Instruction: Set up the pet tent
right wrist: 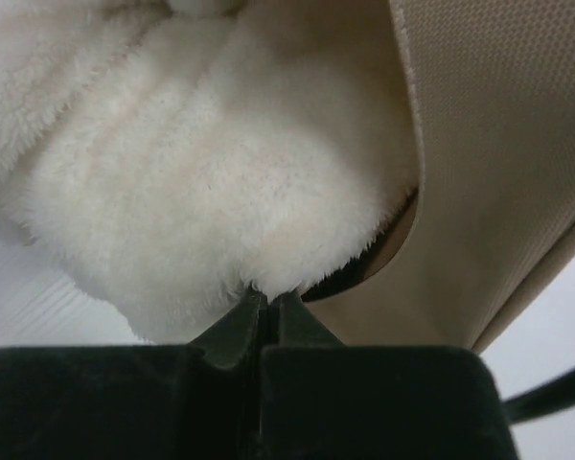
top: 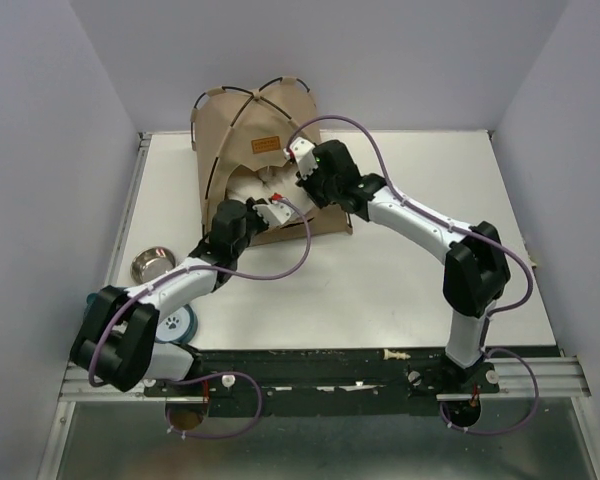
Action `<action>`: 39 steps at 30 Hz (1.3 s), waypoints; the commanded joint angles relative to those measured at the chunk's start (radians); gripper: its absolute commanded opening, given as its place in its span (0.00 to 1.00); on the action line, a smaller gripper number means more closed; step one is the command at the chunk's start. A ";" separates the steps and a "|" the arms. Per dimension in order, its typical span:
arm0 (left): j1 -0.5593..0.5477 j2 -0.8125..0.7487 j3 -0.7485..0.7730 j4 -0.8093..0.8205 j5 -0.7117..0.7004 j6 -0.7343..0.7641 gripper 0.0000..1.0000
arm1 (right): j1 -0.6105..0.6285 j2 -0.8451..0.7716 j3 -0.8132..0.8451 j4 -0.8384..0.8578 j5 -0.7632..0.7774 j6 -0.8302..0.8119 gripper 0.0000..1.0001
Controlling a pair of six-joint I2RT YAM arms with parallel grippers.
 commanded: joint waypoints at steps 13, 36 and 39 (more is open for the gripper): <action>0.168 -0.035 0.046 -0.069 0.290 -0.034 0.82 | 0.023 0.029 -0.087 0.225 0.026 -0.108 0.79; 0.361 -0.505 0.328 -0.744 0.594 -0.746 0.99 | 0.079 0.059 -0.057 -0.045 -0.080 -0.183 0.54; 0.416 -0.519 0.394 -0.877 0.519 -0.758 0.99 | 0.073 0.204 0.027 -0.025 0.070 -0.209 0.53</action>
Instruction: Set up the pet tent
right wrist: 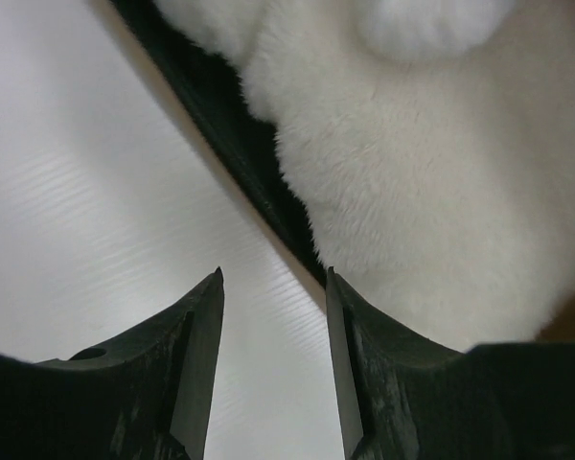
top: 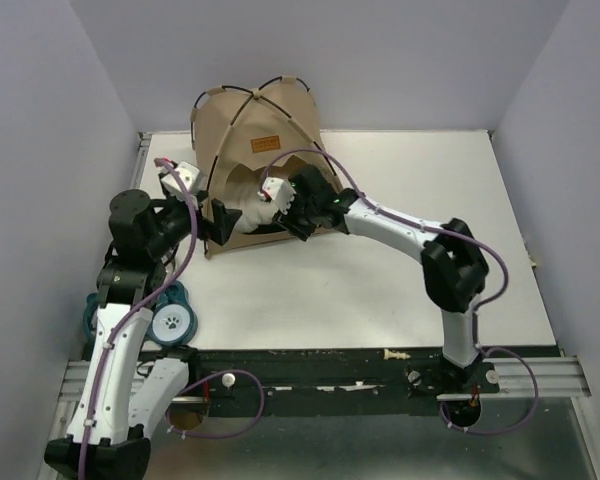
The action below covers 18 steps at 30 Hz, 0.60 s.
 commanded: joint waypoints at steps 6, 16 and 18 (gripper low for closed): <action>0.232 -0.028 0.160 -0.402 -0.277 -0.100 0.99 | -0.102 0.255 0.222 0.063 0.285 -0.009 0.53; 0.365 0.227 0.258 -0.586 -0.278 0.107 0.99 | -0.107 0.040 0.070 0.041 0.074 -0.012 0.92; 0.407 0.306 0.301 -0.617 -0.278 0.168 0.99 | -0.107 -0.030 0.008 -0.001 -0.009 -0.012 0.97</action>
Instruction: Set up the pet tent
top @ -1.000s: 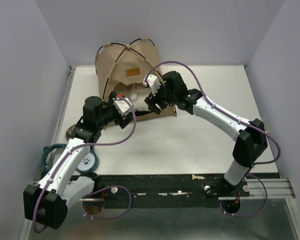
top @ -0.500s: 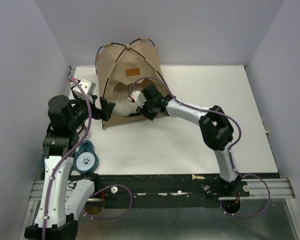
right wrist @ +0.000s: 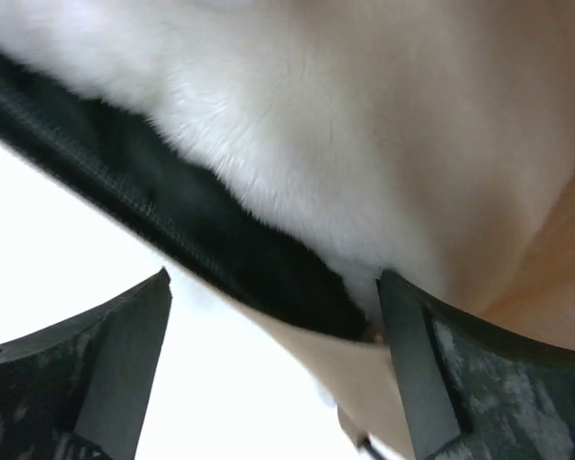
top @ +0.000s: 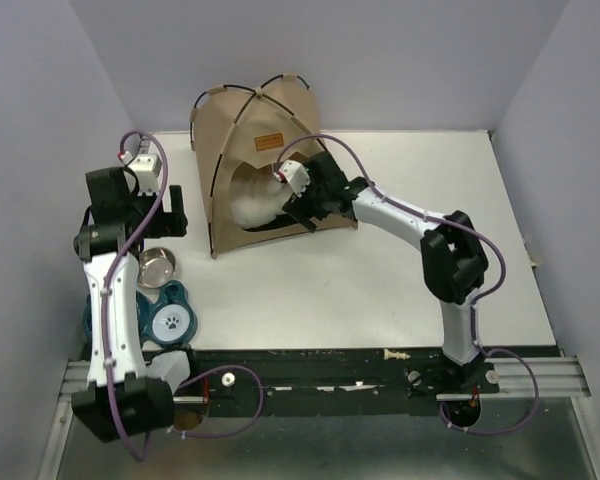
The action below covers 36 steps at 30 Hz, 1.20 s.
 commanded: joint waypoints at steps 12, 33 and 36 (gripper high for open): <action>0.244 0.557 0.130 -0.191 -0.125 0.536 0.99 | -0.004 -0.513 -0.289 -0.273 -0.391 -0.037 1.00; 0.249 0.889 0.146 0.008 -0.244 0.866 0.71 | -0.005 -0.503 -0.185 -0.445 -0.403 -0.088 1.00; 0.243 0.915 0.223 -0.084 -0.170 0.852 0.30 | -0.005 -0.501 -0.192 -0.445 -0.411 -0.091 1.00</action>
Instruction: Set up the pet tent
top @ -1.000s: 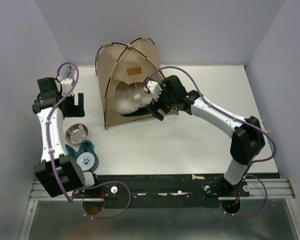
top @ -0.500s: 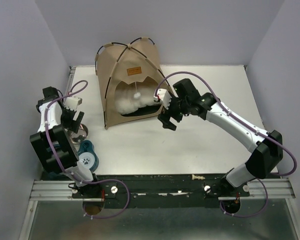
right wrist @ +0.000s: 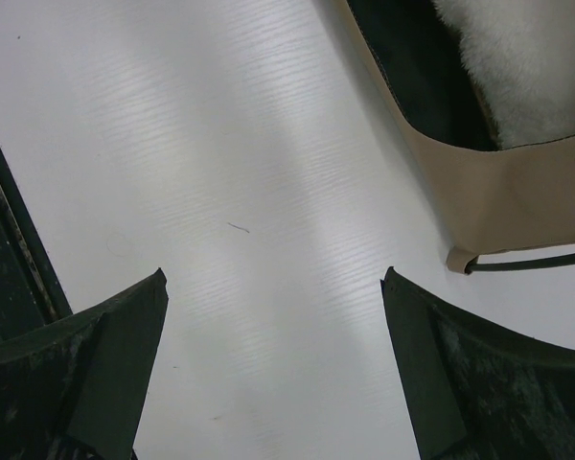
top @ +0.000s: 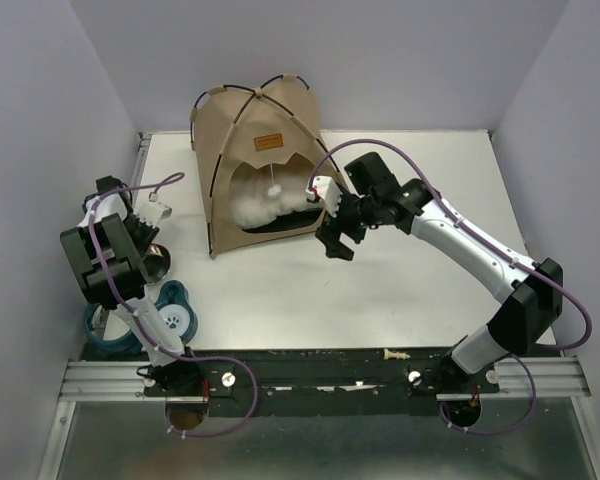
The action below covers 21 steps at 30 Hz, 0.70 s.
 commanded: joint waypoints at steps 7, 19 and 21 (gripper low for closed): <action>-0.043 -0.004 0.269 -0.300 0.124 0.090 0.00 | -0.005 0.019 0.011 -0.025 -0.035 -0.021 1.00; -0.038 -0.291 0.364 -0.699 0.093 0.622 0.00 | -0.005 0.011 -0.026 -0.005 -0.053 -0.006 1.00; -0.040 -0.401 0.219 -0.697 0.031 0.763 0.00 | -0.005 0.013 -0.028 -0.005 -0.062 0.002 1.00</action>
